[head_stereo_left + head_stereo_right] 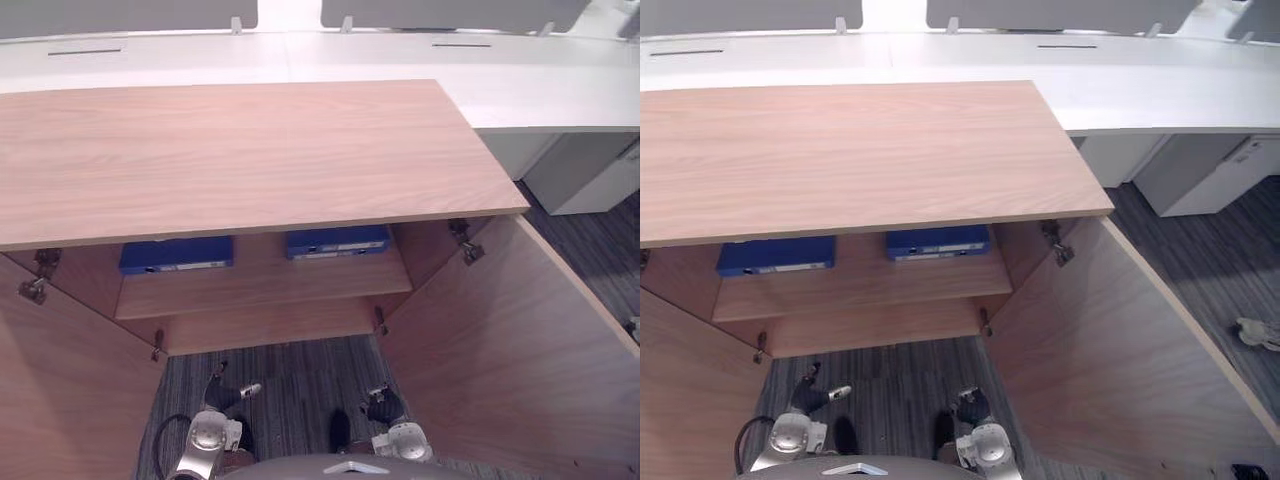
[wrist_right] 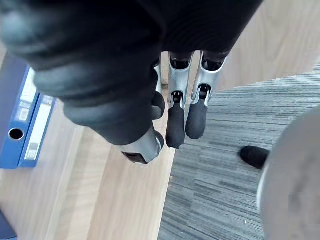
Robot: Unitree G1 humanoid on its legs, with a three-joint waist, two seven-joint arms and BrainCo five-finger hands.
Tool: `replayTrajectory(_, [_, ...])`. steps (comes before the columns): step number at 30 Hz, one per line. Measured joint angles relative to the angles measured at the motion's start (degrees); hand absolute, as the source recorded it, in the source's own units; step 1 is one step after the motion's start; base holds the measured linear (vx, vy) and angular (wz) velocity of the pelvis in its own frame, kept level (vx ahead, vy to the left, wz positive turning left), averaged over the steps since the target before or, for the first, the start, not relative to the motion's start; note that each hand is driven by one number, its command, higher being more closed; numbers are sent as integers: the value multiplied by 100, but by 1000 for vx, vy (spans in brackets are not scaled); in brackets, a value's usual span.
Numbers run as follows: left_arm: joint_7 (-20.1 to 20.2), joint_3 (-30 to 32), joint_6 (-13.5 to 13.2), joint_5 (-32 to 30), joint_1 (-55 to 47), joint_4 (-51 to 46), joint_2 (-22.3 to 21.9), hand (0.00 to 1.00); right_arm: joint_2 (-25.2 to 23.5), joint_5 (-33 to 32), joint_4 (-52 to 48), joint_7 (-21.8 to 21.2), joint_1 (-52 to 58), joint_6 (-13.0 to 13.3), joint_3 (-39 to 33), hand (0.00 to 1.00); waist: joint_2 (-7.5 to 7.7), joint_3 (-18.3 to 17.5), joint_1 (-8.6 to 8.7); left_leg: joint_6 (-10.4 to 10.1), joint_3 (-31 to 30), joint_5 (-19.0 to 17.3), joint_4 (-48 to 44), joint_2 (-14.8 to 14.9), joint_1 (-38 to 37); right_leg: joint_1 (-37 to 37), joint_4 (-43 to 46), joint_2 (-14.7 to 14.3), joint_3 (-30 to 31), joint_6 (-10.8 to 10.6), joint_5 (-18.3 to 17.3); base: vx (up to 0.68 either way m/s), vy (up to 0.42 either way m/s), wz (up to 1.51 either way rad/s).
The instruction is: Walk over to the cabinet, pick up the folder, carry it to the office cabinet, place the folder inside the office cabinet, then close the office cabinet door
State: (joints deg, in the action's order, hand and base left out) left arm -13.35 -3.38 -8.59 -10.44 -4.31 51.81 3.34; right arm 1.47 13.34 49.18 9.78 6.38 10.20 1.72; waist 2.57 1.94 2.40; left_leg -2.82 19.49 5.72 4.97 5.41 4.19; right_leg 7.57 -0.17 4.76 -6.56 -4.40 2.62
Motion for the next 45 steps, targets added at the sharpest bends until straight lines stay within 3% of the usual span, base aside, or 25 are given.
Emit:
replayTrajectory(4, [3,0,29,0,-28,132,2,0,2,-203,195,111,-55,-162,-225,0,-4,-25,48,40,43,-70,2,-72,-142,-169,-122,21,175,-22,5,-9,29,-4])
replayTrajectory(16, [38,-11,124,-1,-142,345,-3,0,-45,-461,380,170,-141,-197,-526,0,-25,-80,102,100,174,-276,0,-287,-355,-357,-226,133,610,-145,90,48,31,-6])
replayTrajectory(21, [37,-7,125,5,-135,344,1,0,-86,-522,138,198,-145,-196,-548,0,-37,-112,139,110,571,-383,-5,-283,-562,-355,-289,85,994,-137,142,52,-7,-43])
replayTrajectory(28, [38,-13,124,1,-104,319,16,0,-75,-518,-1084,322,254,-154,-769,0,2,-120,407,53,1053,-526,-38,-279,-880,-360,-298,8,1494,-87,215,-8,-24,-38])
replayTrajectory(32, [38,-41,124,0,-118,315,17,0,-119,-520,-1739,327,605,-131,-928,0,64,-116,510,-103,1399,-682,-37,-291,-1088,-352,-298,-45,1877,-63,223,-62,-40,-57])
replayTrajectory(40, [39,-361,124,-3,-91,363,124,0,-259,-1092,-3182,590,1276,38,-1959,0,127,-183,1095,-207,2160,-879,-40,-282,-1360,-110,-185,-290,2611,48,274,-9,-55,-60])
replayTrajectory(45, [42,-463,124,-113,-33,401,79,0,-484,-1311,-3512,845,1363,194,-2516,0,80,-206,1264,-262,2488,-977,-41,-228,-1525,-75,-138,-453,2887,-23,338,62,-67,-43])
